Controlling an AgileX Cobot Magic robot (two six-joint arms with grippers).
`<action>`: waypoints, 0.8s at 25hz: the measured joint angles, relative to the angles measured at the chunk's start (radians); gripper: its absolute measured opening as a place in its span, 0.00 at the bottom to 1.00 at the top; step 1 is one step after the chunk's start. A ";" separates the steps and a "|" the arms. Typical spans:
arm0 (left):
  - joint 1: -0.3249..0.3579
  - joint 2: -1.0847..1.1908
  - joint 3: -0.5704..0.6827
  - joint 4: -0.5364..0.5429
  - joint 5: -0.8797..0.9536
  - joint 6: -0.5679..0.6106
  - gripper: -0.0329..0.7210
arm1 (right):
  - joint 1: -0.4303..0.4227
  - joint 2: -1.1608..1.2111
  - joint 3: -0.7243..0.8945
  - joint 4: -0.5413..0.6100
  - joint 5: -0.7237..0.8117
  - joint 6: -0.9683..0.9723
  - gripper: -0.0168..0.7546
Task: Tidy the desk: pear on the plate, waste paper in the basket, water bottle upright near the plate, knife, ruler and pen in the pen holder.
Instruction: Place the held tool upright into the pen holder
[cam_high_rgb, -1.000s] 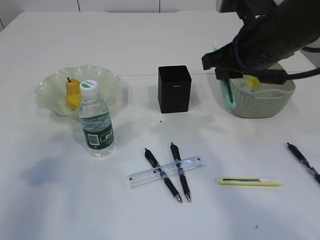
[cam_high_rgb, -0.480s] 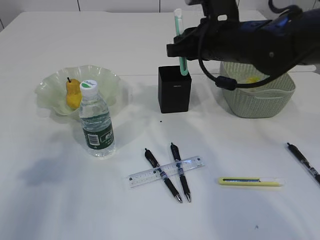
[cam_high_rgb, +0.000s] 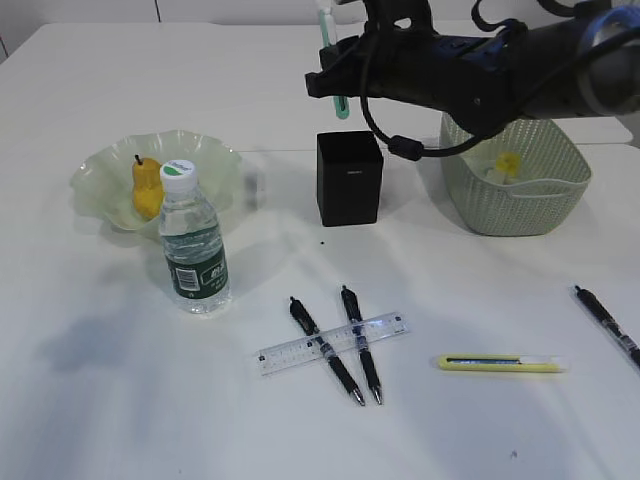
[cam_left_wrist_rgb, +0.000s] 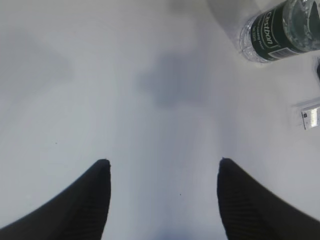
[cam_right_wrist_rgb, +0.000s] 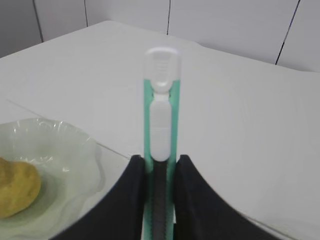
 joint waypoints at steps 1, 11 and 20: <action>0.000 0.000 0.000 0.000 0.000 0.000 0.67 | -0.006 0.015 -0.015 0.000 -0.004 -0.002 0.16; 0.000 0.000 0.000 0.000 -0.021 0.000 0.67 | -0.039 0.119 -0.027 0.000 -0.069 -0.002 0.16; 0.000 0.000 0.000 0.000 -0.021 0.000 0.67 | -0.043 0.207 -0.030 0.000 -0.160 -0.002 0.16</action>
